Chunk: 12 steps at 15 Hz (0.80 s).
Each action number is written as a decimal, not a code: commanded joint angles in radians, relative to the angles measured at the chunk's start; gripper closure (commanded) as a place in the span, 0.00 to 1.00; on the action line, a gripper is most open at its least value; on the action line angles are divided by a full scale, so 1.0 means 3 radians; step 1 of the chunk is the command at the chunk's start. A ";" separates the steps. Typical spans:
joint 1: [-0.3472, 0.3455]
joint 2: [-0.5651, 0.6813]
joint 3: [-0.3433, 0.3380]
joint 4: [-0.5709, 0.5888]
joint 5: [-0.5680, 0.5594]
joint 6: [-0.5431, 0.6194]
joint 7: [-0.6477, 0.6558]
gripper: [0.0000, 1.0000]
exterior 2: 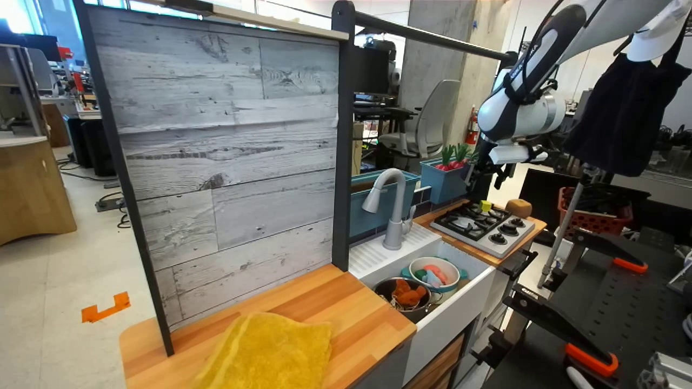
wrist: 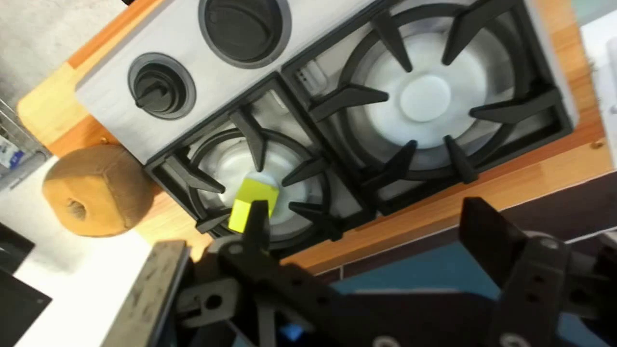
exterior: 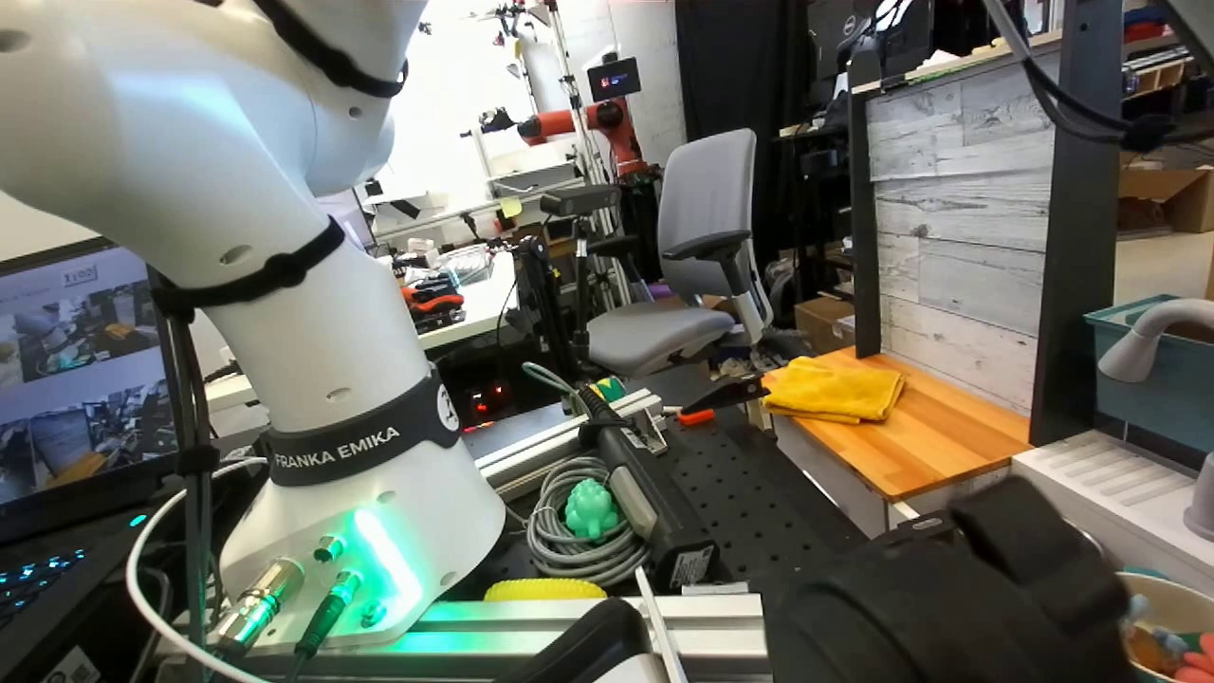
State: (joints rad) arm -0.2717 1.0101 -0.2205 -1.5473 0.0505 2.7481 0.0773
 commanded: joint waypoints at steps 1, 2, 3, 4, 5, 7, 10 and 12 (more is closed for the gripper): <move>0.0041 0.0571 -0.0206 0.0805 0.0061 -0.0405 0.0518 0.00; 0.0012 0.0679 -0.0216 0.0974 0.0074 -0.0488 0.0627 0.00; -0.0005 0.0787 -0.0233 0.1138 0.0075 -0.0590 0.0730 0.00; -0.0031 0.0882 -0.0240 0.1296 0.0075 -0.0666 0.0811 0.00; -0.0055 0.0977 -0.0246 0.1455 0.0071 -0.0735 0.0881 0.00; -0.0125 0.1154 -0.0255 0.1799 0.0045 -0.0900 0.0994 0.00; -0.0240 0.1388 -0.0287 0.2236 0.0025 -0.0935 0.1108 0.00; -0.0301 0.1512 -0.0342 0.2412 -0.0017 -0.0883 0.1132 0.00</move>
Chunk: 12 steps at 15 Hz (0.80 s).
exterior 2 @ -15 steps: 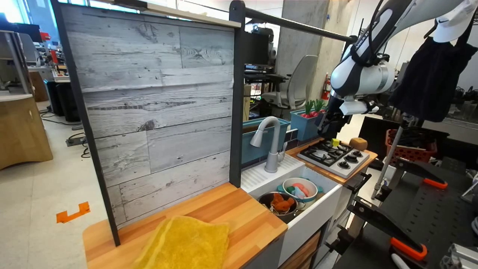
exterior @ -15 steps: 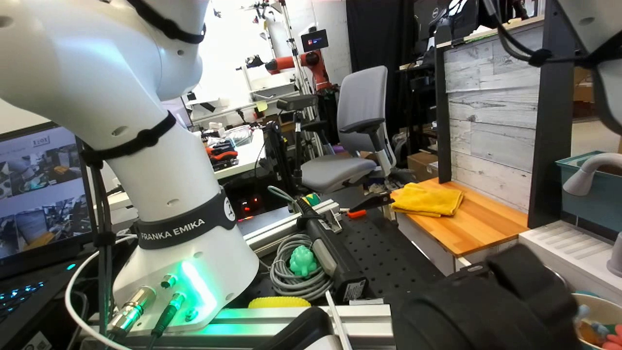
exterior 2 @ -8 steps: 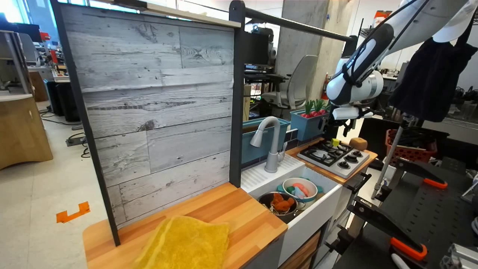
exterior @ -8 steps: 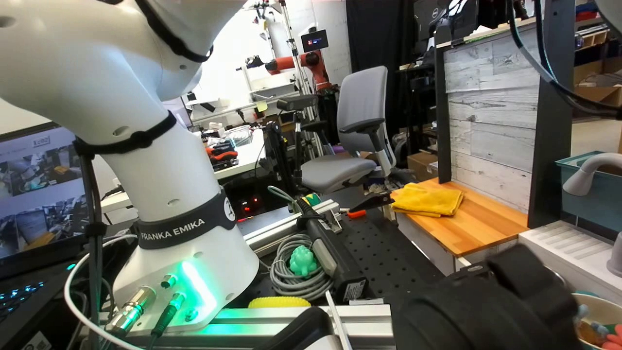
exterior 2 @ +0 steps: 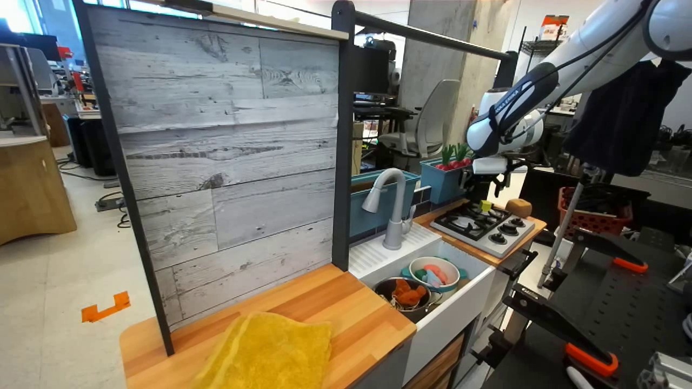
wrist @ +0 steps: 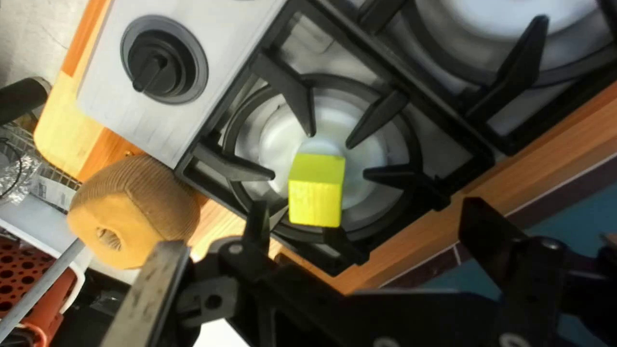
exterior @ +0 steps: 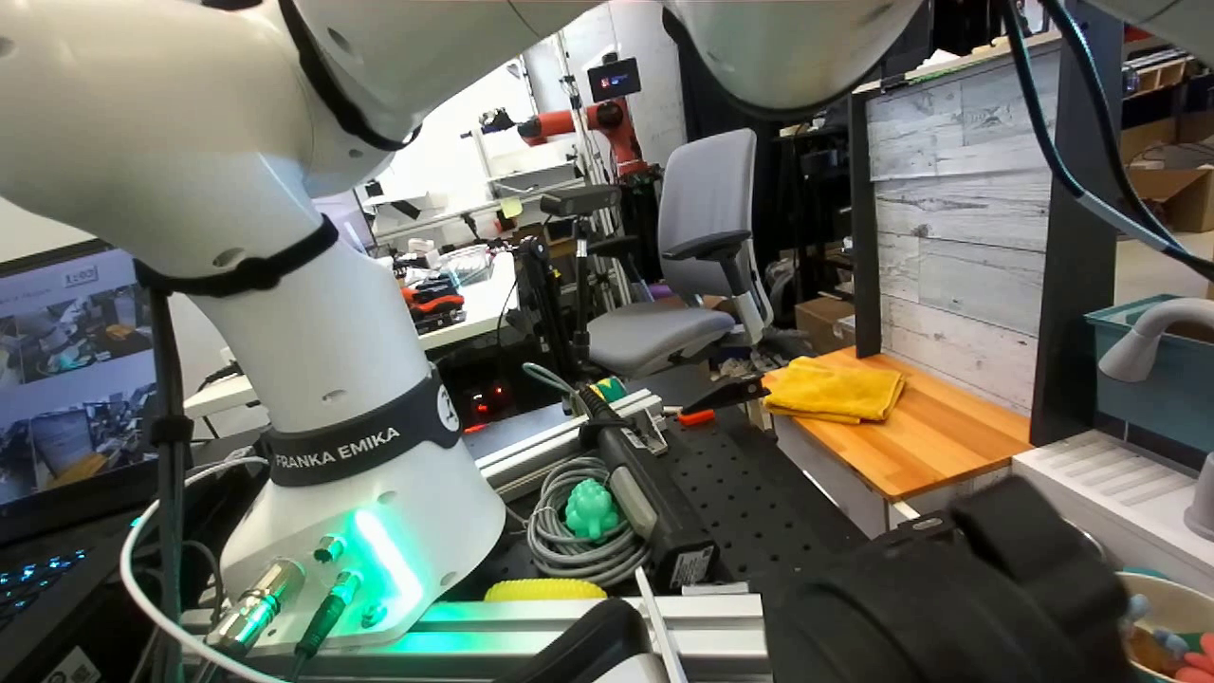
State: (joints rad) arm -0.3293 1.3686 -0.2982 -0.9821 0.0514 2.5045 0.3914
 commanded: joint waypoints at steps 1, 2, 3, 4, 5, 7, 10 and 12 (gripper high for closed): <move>-0.0141 0.0383 -0.0104 0.0617 -0.0030 -0.0057 0.0087 0.00; -0.0170 0.0437 -0.0124 0.0685 -0.0032 -0.0046 0.0090 0.00; -0.0197 0.0486 -0.0134 0.0755 -0.0030 -0.0059 0.0094 0.00; -0.0215 0.0483 -0.0125 0.0748 -0.0043 -0.0048 0.0099 0.00; -0.0236 0.0514 -0.0118 0.0790 -0.0041 -0.0059 0.0094 0.00; -0.0269 0.0541 -0.0091 0.0852 -0.0032 -0.0089 0.0075 0.06; -0.0239 0.0384 -0.0032 0.0607 -0.0067 -0.0012 0.0071 0.32; -0.0245 0.0446 -0.0019 0.0715 -0.0042 -0.0094 0.0063 0.47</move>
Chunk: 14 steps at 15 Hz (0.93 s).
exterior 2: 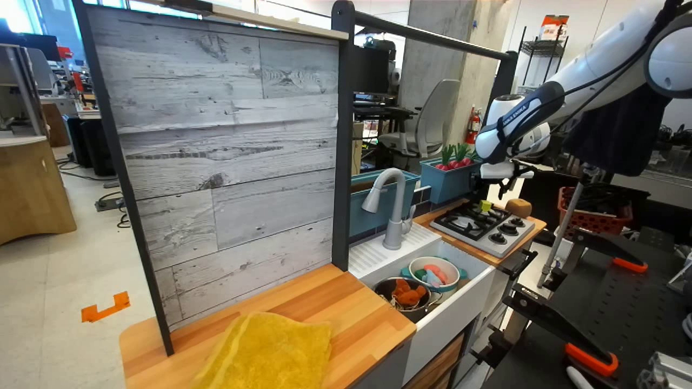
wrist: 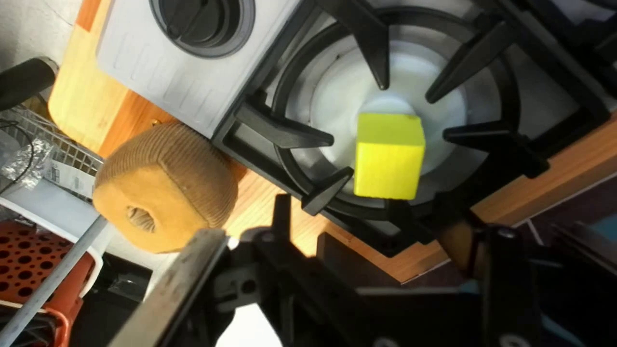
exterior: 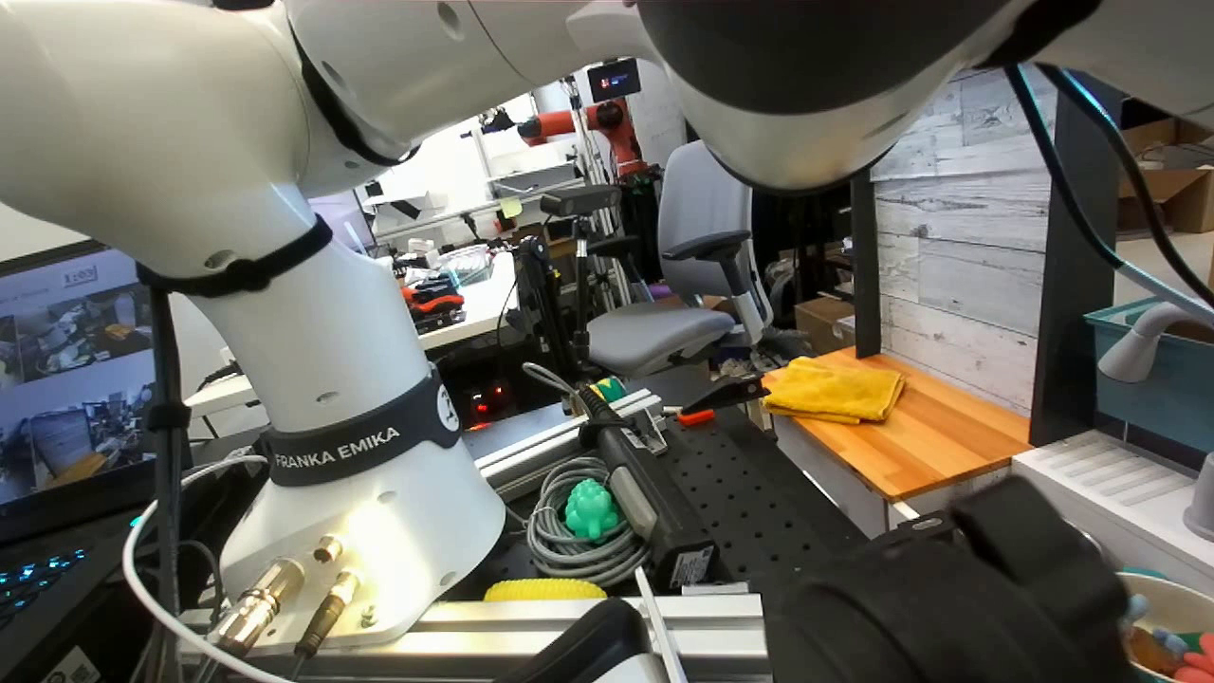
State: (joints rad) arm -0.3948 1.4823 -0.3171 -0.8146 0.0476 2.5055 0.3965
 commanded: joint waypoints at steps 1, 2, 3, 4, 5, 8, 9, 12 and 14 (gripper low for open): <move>-0.0021 0.0065 0.0054 0.0147 -0.0030 -0.0108 0.0044 0.57; -0.0015 0.0064 0.0059 0.0138 -0.0035 -0.0113 0.0043 0.63; -0.0008 0.0059 0.0071 0.0120 -0.0038 -0.0116 0.0035 0.70; -0.0002 0.0056 0.0080 0.0105 -0.0040 -0.0115 0.0033 0.38; 0.0008 0.0051 0.0089 0.0079 -0.0047 -0.0101 0.0025 0.33; 0.0045 0.0018 0.0087 -0.0017 -0.0069 -0.0082 0.0036 0.19; 0.0055 0.0019 0.0077 -0.0029 -0.0073 -0.0085 0.0045 0.28; 0.0057 0.0037 0.0076 -0.0005 -0.0065 -0.0101 0.0043 0.55; 0.0058 0.0046 0.0080 0.0019 -0.0060 -0.0103 0.0041 0.69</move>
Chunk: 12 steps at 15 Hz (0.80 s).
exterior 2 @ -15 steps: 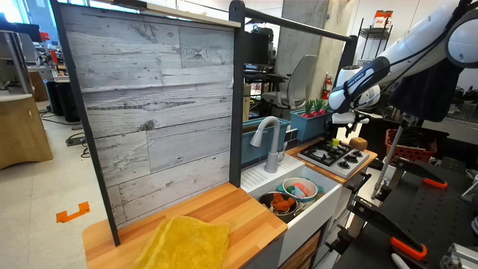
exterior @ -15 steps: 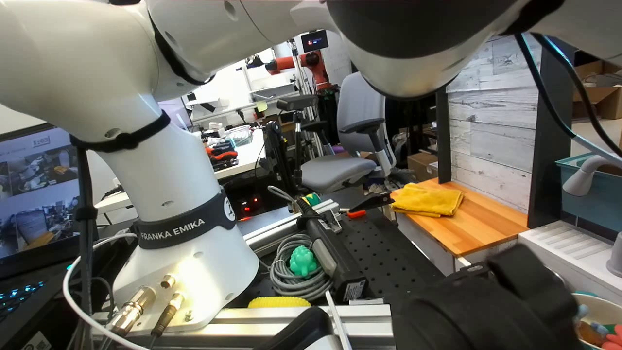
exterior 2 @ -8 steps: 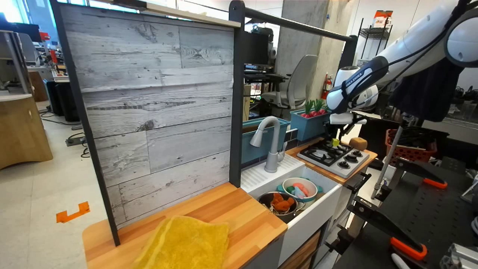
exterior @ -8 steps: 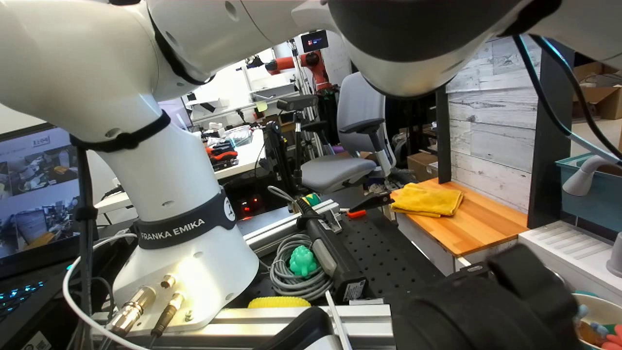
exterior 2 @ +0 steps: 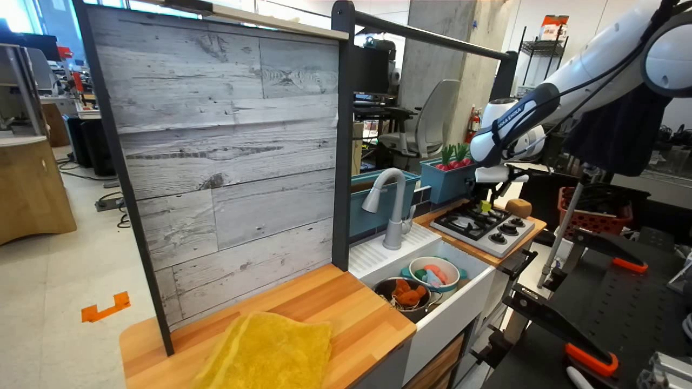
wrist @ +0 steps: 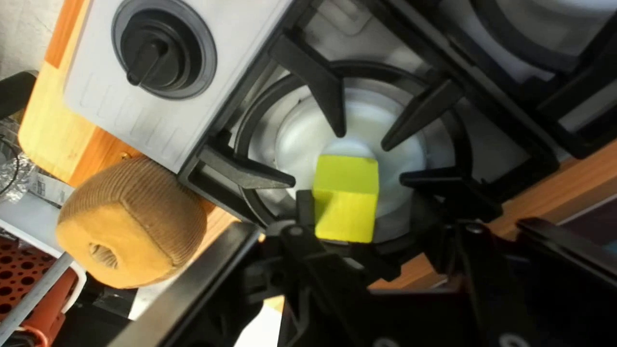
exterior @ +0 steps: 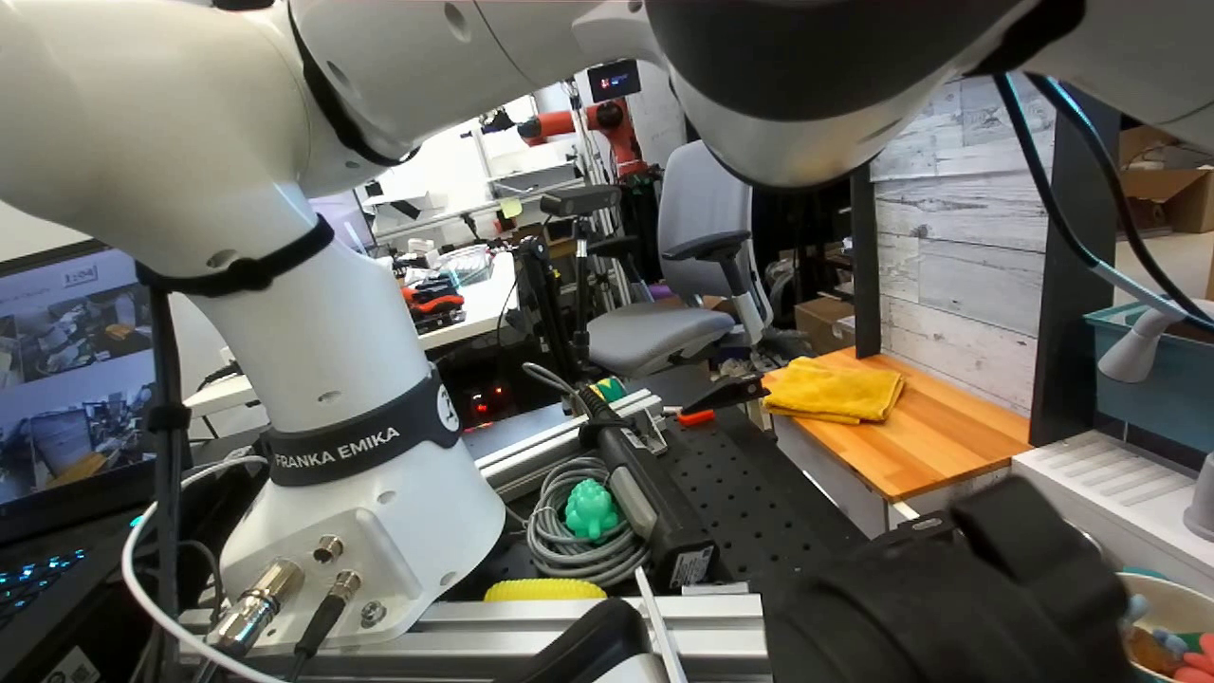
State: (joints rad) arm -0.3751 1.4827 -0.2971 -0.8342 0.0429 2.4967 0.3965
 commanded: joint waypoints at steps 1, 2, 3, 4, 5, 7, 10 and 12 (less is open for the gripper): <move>-0.0007 0.0046 0.0020 0.0094 -0.0042 -0.0075 0.0029 0.79; -0.0005 0.0043 0.0021 0.0095 -0.0042 -0.0085 0.0027 0.86; -0.0009 0.0052 0.0026 0.0130 -0.0033 -0.0125 0.0018 0.91; -0.0010 0.0051 0.0029 0.0142 -0.0027 -0.0157 0.0018 0.91; -0.0011 0.0051 0.0032 0.0149 -0.0025 -0.0172 0.0015 0.91; 0.0016 -0.0070 0.0069 -0.0036 0.0006 -0.0103 -0.0116 0.91; -0.0024 -0.0546 0.0334 -0.0664 0.0046 0.0075 -0.0760 0.91; -0.0092 -0.0791 0.0444 -0.0958 0.0035 0.0105 -0.1197 0.91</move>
State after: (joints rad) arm -0.3836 1.4099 -0.2504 -0.9241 0.0437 2.5002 0.2205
